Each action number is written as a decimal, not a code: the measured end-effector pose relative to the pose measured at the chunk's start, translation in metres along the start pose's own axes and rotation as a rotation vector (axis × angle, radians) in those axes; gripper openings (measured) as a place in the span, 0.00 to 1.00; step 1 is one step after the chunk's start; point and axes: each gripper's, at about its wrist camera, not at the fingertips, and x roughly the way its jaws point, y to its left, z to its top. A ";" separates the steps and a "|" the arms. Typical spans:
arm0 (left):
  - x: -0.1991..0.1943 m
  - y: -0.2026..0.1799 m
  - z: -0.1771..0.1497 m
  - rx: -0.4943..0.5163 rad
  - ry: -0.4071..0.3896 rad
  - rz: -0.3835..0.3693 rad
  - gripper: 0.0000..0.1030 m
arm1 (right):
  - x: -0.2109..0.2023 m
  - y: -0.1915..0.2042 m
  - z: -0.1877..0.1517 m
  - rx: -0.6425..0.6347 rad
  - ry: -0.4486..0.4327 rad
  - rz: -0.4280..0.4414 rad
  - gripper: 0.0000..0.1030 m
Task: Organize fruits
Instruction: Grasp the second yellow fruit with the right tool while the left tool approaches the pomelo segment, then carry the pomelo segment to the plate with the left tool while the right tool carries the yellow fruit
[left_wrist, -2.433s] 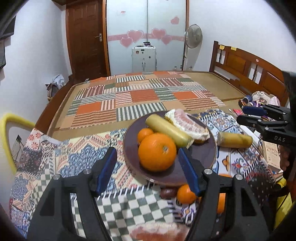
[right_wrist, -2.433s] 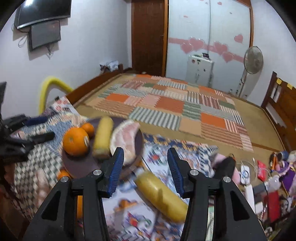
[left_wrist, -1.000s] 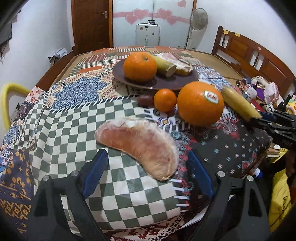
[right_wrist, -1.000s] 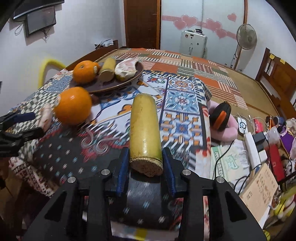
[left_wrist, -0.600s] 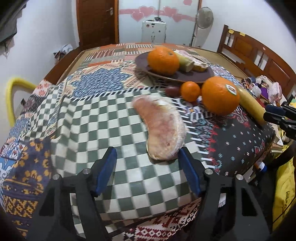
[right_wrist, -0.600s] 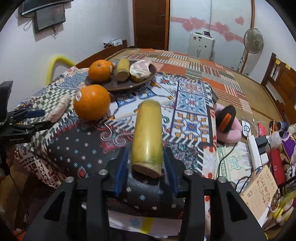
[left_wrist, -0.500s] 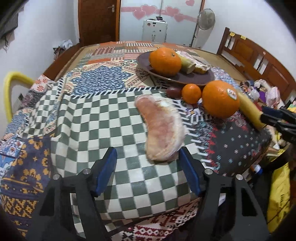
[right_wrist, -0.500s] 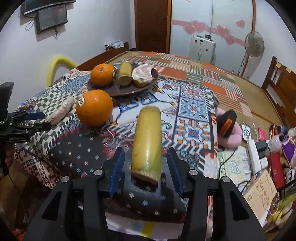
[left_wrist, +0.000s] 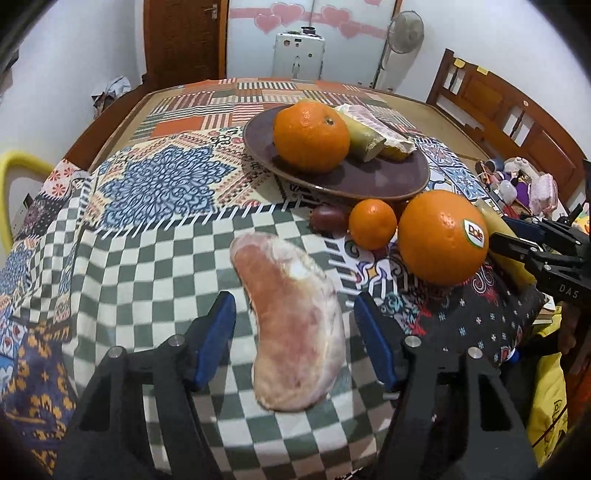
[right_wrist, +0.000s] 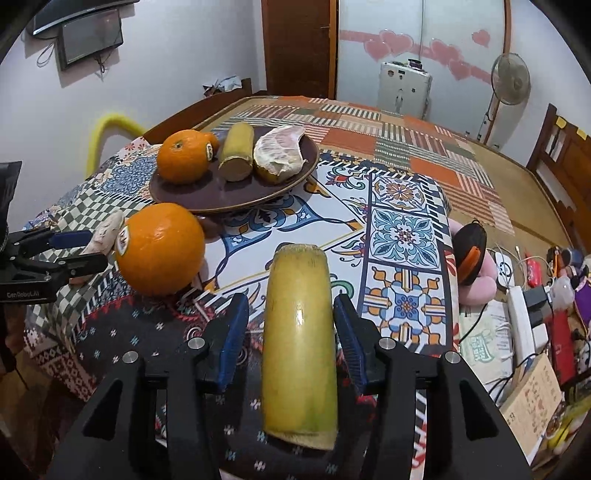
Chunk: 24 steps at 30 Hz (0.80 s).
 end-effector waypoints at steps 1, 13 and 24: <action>0.001 0.000 0.002 0.002 0.002 -0.003 0.62 | 0.001 -0.001 0.000 0.007 -0.004 0.000 0.43; -0.001 0.004 0.007 0.016 -0.018 -0.016 0.41 | -0.003 -0.004 -0.001 0.035 -0.043 0.007 0.36; -0.034 -0.002 0.012 0.030 -0.082 -0.025 0.22 | -0.042 -0.002 0.014 0.041 -0.169 -0.007 0.35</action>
